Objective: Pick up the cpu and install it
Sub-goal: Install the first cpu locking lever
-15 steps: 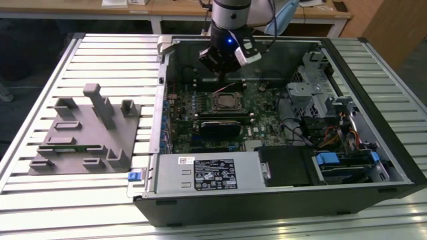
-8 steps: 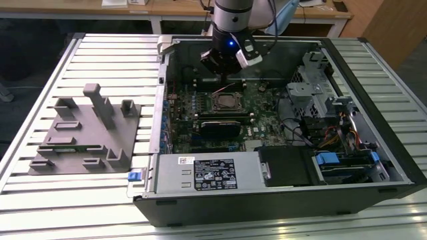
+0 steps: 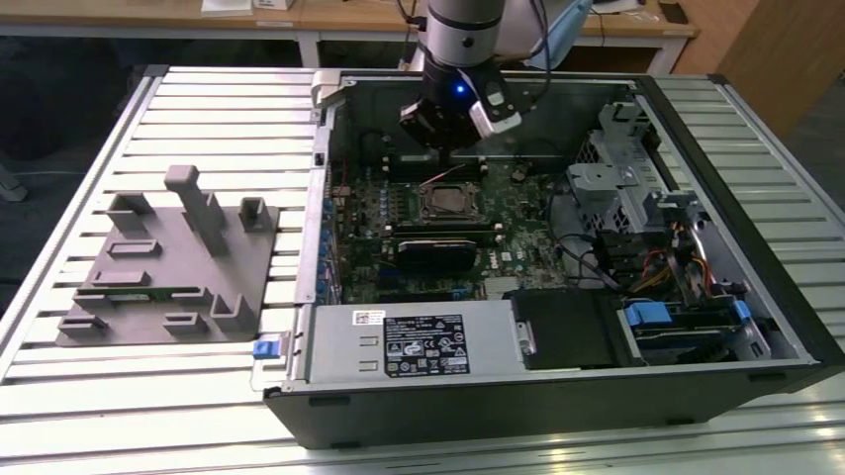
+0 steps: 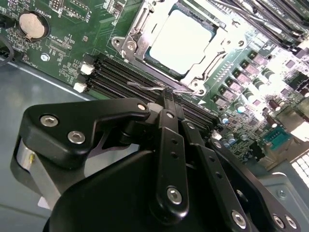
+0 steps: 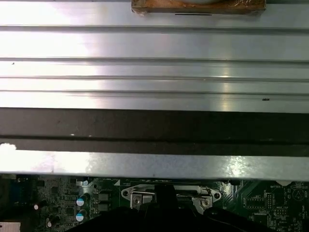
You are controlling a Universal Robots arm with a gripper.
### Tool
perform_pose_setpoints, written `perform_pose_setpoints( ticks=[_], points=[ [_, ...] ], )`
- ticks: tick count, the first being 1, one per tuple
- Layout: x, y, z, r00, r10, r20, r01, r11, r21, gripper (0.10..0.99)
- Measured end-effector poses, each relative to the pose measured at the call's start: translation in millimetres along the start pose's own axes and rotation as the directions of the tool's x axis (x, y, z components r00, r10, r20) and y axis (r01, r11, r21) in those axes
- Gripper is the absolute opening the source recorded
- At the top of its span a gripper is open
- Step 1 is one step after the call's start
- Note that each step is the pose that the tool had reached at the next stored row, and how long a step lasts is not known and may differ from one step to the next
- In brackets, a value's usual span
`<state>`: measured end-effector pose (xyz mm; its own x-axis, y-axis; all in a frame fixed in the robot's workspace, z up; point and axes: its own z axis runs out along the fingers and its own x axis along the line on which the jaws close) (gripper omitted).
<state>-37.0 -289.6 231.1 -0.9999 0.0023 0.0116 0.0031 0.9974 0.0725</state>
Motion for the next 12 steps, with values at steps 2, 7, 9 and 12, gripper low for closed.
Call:
perform_pose_setpoints(
  ticks=[2, 7, 9, 12],
  points=[
    [-0.9, 0.6, 1.8, 1.0000, 0.000, -0.0001, 0.000, 1.0000, 0.000, 0.118],
    [-3.6, 2.8, 5.1, 1.0000, 0.000, 0.0000, 0.000, 1.0000, 0.000, 0.118],
    [-4.5, 4.6, 6.2, 1.0000, 0.000, 0.0001, 0.000, 1.0000, 0.000, 0.118],
    [-5.5, 6.2, 8.2, 1.0000, 0.000, 0.0001, 0.000, 1.0000, 0.000, 0.118]
  ],
)
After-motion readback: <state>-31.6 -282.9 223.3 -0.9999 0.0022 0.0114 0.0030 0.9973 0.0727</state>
